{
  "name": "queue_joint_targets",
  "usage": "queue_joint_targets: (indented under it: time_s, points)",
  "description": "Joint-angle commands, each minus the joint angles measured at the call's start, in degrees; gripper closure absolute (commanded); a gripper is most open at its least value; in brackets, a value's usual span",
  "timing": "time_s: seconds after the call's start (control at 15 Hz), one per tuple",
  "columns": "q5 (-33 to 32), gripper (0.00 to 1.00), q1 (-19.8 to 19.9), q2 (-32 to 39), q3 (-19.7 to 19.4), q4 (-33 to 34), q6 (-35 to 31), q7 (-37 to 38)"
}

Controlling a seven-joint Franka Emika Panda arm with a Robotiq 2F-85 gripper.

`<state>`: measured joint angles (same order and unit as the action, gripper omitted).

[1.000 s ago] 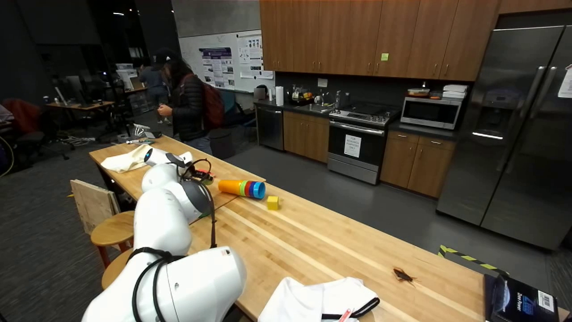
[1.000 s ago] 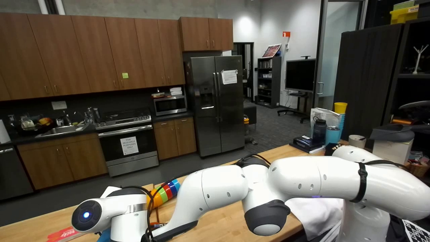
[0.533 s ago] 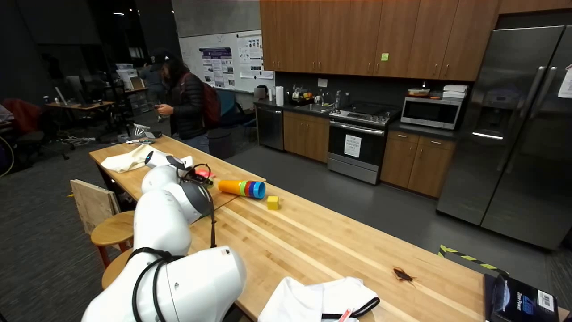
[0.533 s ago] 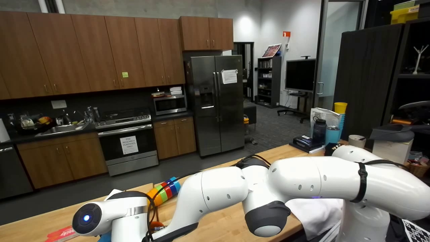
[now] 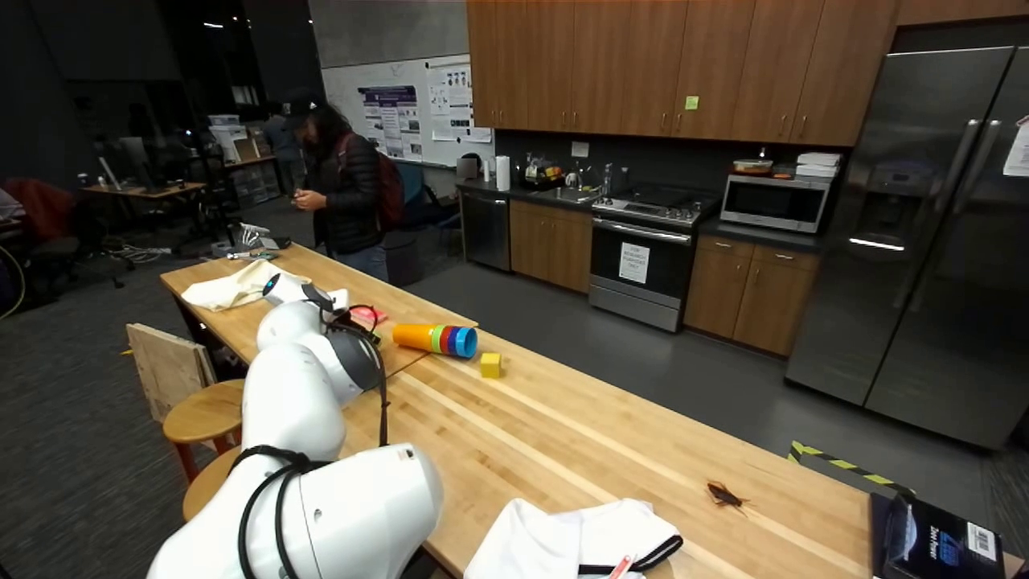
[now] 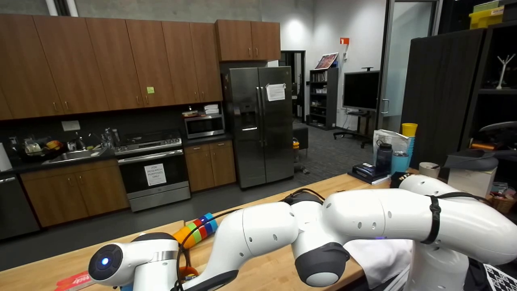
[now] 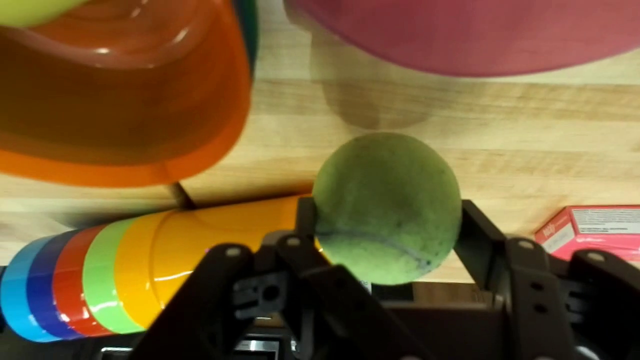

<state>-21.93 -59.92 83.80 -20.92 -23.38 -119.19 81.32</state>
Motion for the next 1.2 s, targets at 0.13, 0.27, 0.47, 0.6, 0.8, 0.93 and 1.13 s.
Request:
queue_joint_targets:
  time_s: [0.13, 0.27, 0.47, 0.6, 0.8, 0.93, 1.13]
  points:
    - [-1.66, 0.58, -2.55, -2.54, -3.53, -2.69, 4.38, 5.74]
    - [-1.48, 0.58, -3.19, -2.82, -3.93, -2.89, 5.93, 5.62]
    - [-1.14, 0.58, -4.01, -3.17, -3.97, -3.04, 7.95, 4.92]
    - [-1.23, 0.58, -4.47, -3.33, -4.25, -3.03, 9.25, 5.18]
    - [-1.03, 0.08, -4.84, -3.6, -4.25, -3.1, 11.05, 5.42]
    - [-0.96, 0.27, -3.78, -1.35, -3.49, -0.16, 9.97, 4.64]
    - [-2.01, 0.09, -1.69, 2.71, -1.73, 8.28, 13.91, 3.47]
